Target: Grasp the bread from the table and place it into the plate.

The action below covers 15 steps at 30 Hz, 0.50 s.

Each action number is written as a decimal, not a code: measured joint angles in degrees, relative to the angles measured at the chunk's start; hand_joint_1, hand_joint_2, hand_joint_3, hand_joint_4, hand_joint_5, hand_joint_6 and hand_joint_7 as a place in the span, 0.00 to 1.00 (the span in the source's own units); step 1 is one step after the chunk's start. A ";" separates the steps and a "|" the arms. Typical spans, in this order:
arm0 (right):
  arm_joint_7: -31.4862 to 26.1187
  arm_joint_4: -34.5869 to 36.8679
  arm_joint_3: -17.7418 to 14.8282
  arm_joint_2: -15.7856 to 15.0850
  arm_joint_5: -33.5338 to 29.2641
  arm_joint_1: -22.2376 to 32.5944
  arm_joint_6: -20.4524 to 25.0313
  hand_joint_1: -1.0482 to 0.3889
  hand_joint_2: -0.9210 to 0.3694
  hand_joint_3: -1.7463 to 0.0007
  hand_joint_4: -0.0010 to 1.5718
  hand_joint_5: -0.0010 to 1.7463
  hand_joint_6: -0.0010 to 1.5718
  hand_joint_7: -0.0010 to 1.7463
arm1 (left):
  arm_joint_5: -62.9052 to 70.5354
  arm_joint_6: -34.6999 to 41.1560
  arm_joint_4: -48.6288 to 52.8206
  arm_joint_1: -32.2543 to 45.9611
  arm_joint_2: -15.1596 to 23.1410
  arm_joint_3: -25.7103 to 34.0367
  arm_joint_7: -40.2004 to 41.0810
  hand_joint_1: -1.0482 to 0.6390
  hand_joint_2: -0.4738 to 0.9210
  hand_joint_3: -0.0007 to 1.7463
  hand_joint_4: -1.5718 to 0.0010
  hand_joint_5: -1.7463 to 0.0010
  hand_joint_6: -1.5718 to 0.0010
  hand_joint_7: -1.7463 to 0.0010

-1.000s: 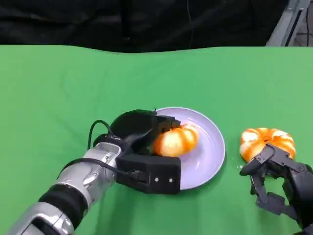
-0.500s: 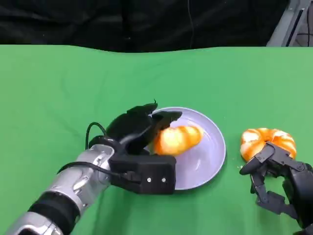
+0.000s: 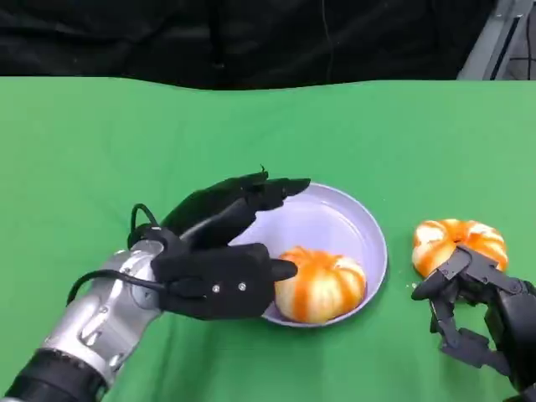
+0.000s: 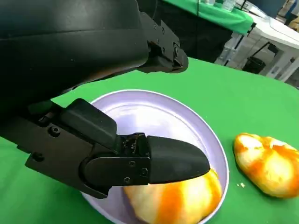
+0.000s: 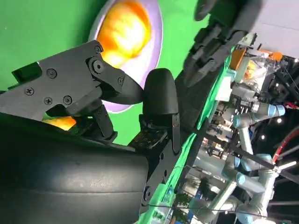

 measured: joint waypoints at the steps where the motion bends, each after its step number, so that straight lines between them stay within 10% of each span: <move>1: 0.00 0.04 0.00 0.00 0.00 0.00 -0.03 0.61 0.18 0.48 0.49 1.00 0.44 0.88 | 0.00 0.30 -0.17 0.17 0.00 0.01 -0.16 0.00 1.00 0.35 1.00 1.00 0.87 1.00; 15: 0.08 -0.19 0.01 0.07 0.00 0.08 -0.01 0.61 0.18 0.48 0.48 1.00 0.44 0.87 | -11.01 2.04 -9.26 6.54 0.63 6.21 -6.86 0.10 1.00 0.16 0.83 0.94 0.80 0.98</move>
